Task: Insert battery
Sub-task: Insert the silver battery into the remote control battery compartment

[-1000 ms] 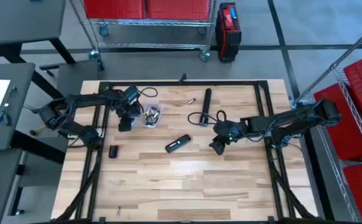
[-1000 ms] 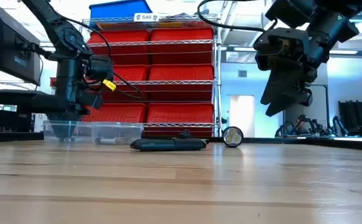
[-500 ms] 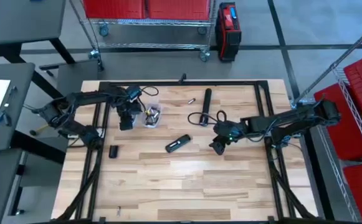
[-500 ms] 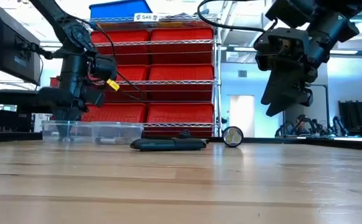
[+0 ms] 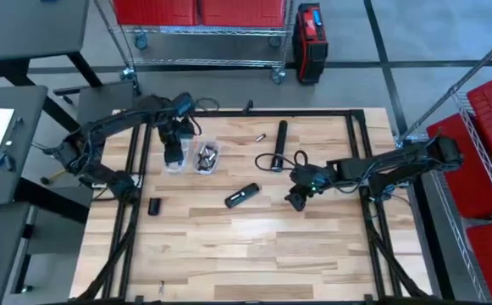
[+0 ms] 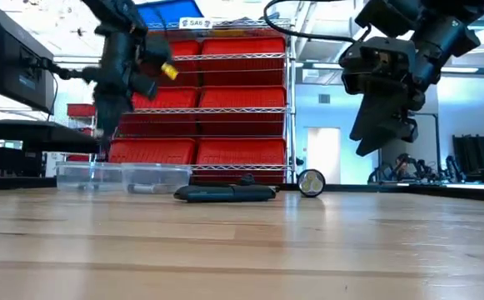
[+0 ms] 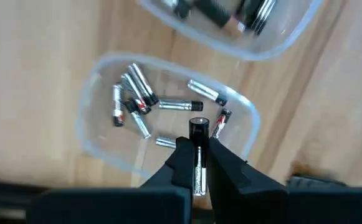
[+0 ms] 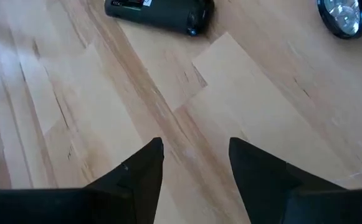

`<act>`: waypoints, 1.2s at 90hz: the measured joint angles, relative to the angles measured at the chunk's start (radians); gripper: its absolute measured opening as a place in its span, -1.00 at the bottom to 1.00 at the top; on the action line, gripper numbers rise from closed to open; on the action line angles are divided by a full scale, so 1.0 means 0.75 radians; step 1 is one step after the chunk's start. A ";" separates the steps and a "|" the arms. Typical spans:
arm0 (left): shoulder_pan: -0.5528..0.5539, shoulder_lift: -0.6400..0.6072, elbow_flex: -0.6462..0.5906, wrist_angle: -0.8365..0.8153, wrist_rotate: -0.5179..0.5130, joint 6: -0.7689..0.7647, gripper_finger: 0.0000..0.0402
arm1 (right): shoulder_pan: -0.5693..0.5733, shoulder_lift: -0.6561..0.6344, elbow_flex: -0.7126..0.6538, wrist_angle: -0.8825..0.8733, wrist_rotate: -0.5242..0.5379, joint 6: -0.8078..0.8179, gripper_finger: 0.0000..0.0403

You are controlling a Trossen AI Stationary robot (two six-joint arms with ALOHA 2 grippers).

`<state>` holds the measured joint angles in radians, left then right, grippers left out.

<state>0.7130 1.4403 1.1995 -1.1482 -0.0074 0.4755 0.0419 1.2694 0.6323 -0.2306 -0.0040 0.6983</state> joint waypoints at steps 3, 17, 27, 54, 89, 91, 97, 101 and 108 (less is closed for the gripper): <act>-0.014 0.000 0.047 -0.010 0.001 -0.024 -0.99 | -0.005 0.000 0.000 0.000 0.000 -0.022 -0.13; -0.132 0.000 0.225 0.007 0.056 -0.128 -1.00 | -0.033 0.000 0.000 0.010 0.010 -0.125 -0.13; -0.244 -0.002 0.278 0.118 0.154 -0.258 -0.98 | -0.045 0.012 0.000 0.072 0.048 -0.229 -0.13; -0.568 0.033 0.275 0.455 0.147 -0.692 -0.99 | -0.050 0.227 0.000 0.538 0.051 -0.582 -0.13; -0.823 0.262 0.271 0.632 0.015 -0.942 -1.00 | -0.091 0.579 0.079 0.768 0.045 -0.984 -0.13; -0.831 0.275 0.271 0.632 0.015 -0.942 -1.00 | -0.096 0.584 0.086 0.772 0.044 -0.990 -0.13; -0.850 0.314 0.271 0.633 0.015 -0.953 -1.00 | -0.107 0.587 0.101 0.769 0.040 -1.031 -0.13; -0.859 0.330 0.270 0.624 0.014 -0.966 -1.00 | -0.116 0.586 0.111 0.783 0.038 -1.058 -0.13; -0.872 0.345 0.270 0.630 0.006 -0.975 -1.00 | -0.135 0.583 0.114 0.814 0.001 -1.087 -0.13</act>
<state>0.0589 1.6989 1.4017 -0.6758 -0.0033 -0.2558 -0.0595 1.7065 0.7182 0.3803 -0.0032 -0.1169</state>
